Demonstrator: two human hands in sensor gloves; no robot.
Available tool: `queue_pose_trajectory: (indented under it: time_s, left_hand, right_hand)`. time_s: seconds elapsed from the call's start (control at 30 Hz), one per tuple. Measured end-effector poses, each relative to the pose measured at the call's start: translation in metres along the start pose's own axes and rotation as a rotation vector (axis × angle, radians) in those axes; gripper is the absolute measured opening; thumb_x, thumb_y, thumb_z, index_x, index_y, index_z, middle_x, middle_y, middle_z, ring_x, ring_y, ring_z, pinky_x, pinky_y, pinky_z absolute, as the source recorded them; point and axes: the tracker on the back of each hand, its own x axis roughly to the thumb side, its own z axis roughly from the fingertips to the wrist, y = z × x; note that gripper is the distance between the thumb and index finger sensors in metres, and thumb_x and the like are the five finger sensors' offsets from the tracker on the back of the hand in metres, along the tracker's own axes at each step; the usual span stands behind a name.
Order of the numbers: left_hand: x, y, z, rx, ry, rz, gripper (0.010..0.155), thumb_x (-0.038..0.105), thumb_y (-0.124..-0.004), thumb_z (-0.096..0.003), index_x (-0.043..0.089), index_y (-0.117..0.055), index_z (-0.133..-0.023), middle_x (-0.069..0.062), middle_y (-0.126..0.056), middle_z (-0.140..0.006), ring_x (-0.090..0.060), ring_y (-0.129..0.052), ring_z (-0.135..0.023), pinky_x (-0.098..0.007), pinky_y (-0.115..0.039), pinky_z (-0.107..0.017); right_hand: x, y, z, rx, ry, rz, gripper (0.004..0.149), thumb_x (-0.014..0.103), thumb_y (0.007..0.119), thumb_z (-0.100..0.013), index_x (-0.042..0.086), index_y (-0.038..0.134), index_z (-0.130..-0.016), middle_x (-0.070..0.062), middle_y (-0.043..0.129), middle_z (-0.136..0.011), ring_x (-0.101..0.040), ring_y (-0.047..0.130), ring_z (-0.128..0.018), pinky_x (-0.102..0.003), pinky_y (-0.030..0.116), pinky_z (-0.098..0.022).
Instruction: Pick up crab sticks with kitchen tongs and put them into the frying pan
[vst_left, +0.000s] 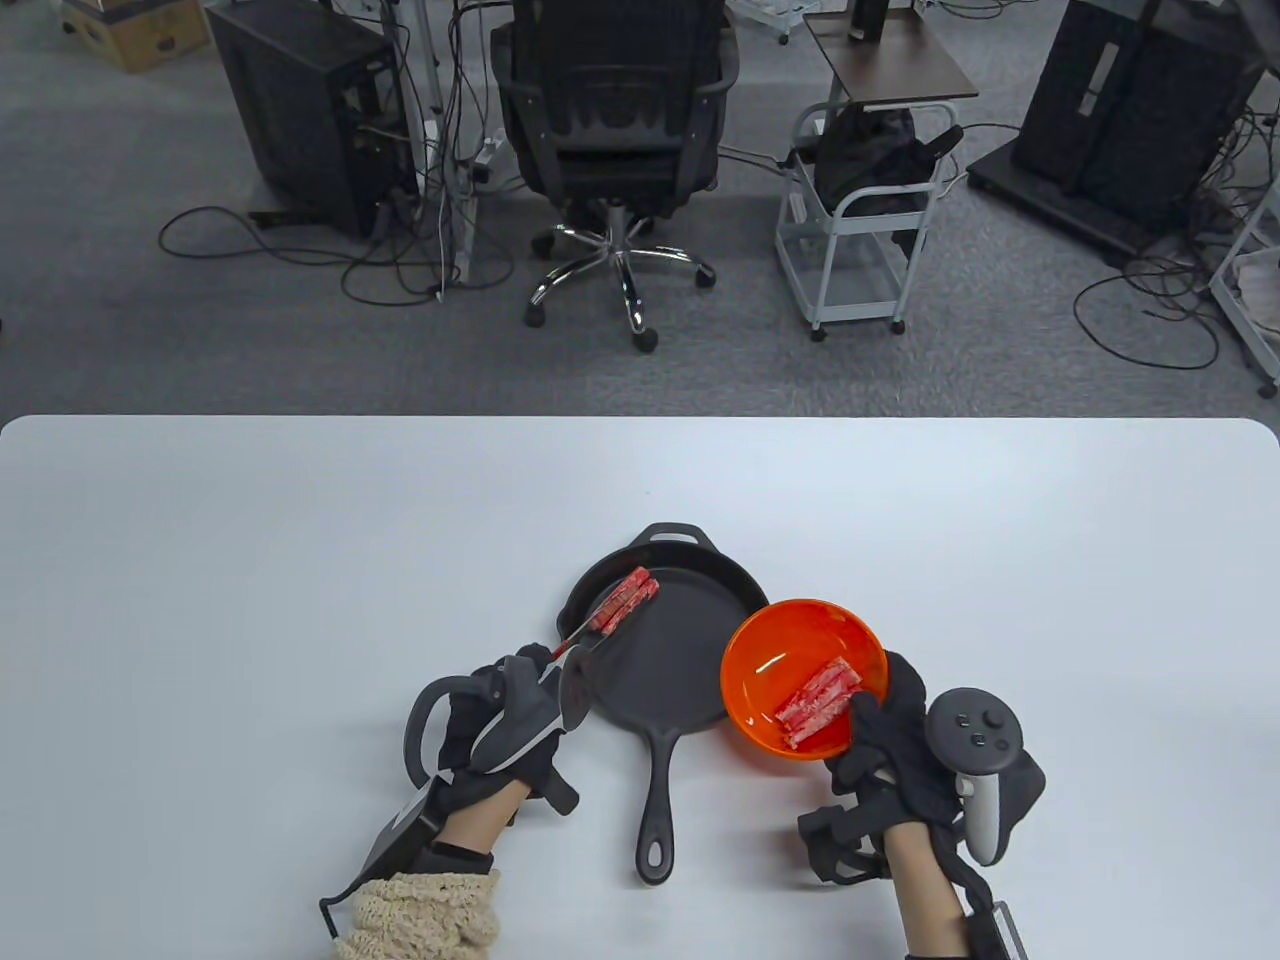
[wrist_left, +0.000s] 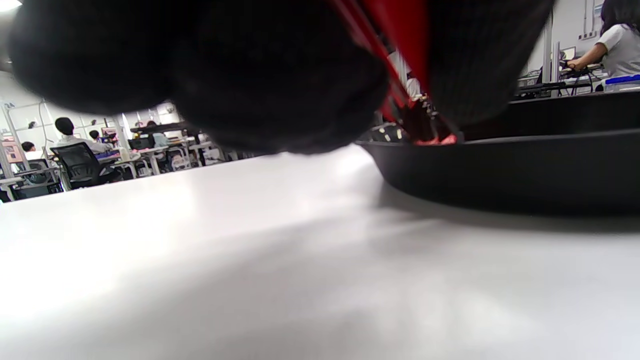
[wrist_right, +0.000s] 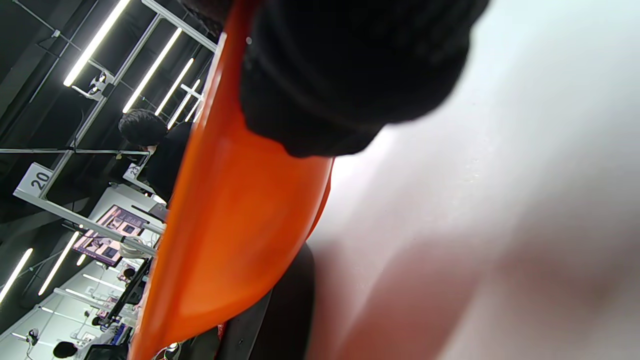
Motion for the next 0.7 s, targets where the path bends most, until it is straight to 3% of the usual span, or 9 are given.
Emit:
queue_pose_trajectory:
  time_s: [0.43, 0.7]
  left_hand:
    - [-0.004, 0.001, 0.0, -0.003, 0.005, 0.03, 0.074, 0.068, -0.08, -0.0507, 0.009, -0.084, -0.096, 0.003, -0.105, -0.054, -0.011, -0.104, -0.019, -0.038, -0.091, -0.022]
    - [-0.001, 0.025, 0.012, 0.068, -0.042, 0.078, 0.073, 0.068, -0.079, -0.0516, 0.01, -0.084, -0.096, 0.004, -0.104, -0.055, -0.009, -0.104, -0.019, -0.037, -0.092, -0.022]
  right_hand:
    - [0.0, 0.0, 0.0, 0.0, 0.002, 0.003, 0.061, 0.022, 0.063, -0.055, 0.005, 0.042, -0.11, -0.028, 0.075, -0.095, -0.019, 0.102, -0.025, -0.012, 0.095, -0.008]
    - [0.0, 0.0, 0.001, 0.003, 0.002, 0.003, 0.061, 0.022, 0.063, -0.055, 0.005, 0.042, -0.11, -0.028, 0.075, -0.095, -0.019, 0.102, -0.025, -0.012, 0.095, -0.008]
